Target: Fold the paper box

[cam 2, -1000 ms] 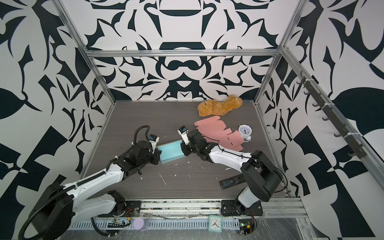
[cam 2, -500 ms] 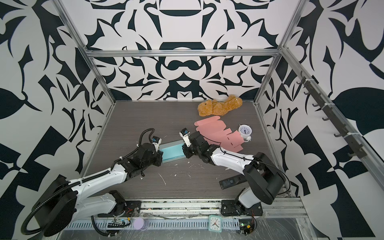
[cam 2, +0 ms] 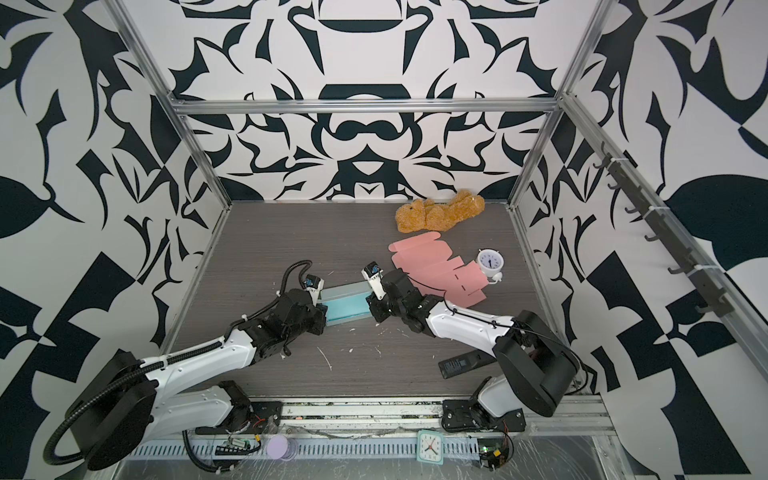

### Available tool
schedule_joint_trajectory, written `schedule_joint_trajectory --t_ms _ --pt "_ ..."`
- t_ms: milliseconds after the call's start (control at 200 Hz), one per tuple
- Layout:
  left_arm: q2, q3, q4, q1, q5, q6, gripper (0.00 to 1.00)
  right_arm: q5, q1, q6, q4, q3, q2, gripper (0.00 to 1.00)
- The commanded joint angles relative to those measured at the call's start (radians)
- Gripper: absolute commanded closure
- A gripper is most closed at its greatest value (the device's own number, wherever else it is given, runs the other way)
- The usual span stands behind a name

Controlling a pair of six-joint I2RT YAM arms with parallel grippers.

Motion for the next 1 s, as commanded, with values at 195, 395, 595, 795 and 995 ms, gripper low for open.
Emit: schedule_joint_trajectory --t_ms 195,395,595,795,995 --pt "0.014 -0.008 0.017 -0.009 -0.010 -0.007 0.87 0.010 0.007 -0.003 0.122 -0.103 -0.131 0.55" --pt "0.017 -0.008 0.016 -0.010 -0.012 -0.009 0.87 0.015 0.006 -0.050 0.148 -0.137 -0.219 0.50" --pt "0.021 -0.005 0.016 -0.013 -0.014 -0.008 0.87 0.013 0.006 -0.111 0.154 -0.148 -0.299 0.47" --pt "0.019 -0.005 0.014 -0.018 -0.017 -0.006 0.87 0.011 0.007 -0.131 0.107 -0.112 -0.346 0.44" --pt "0.020 -0.002 0.010 -0.023 -0.022 -0.009 0.87 0.098 0.002 -0.086 -0.034 0.034 -0.240 0.37"
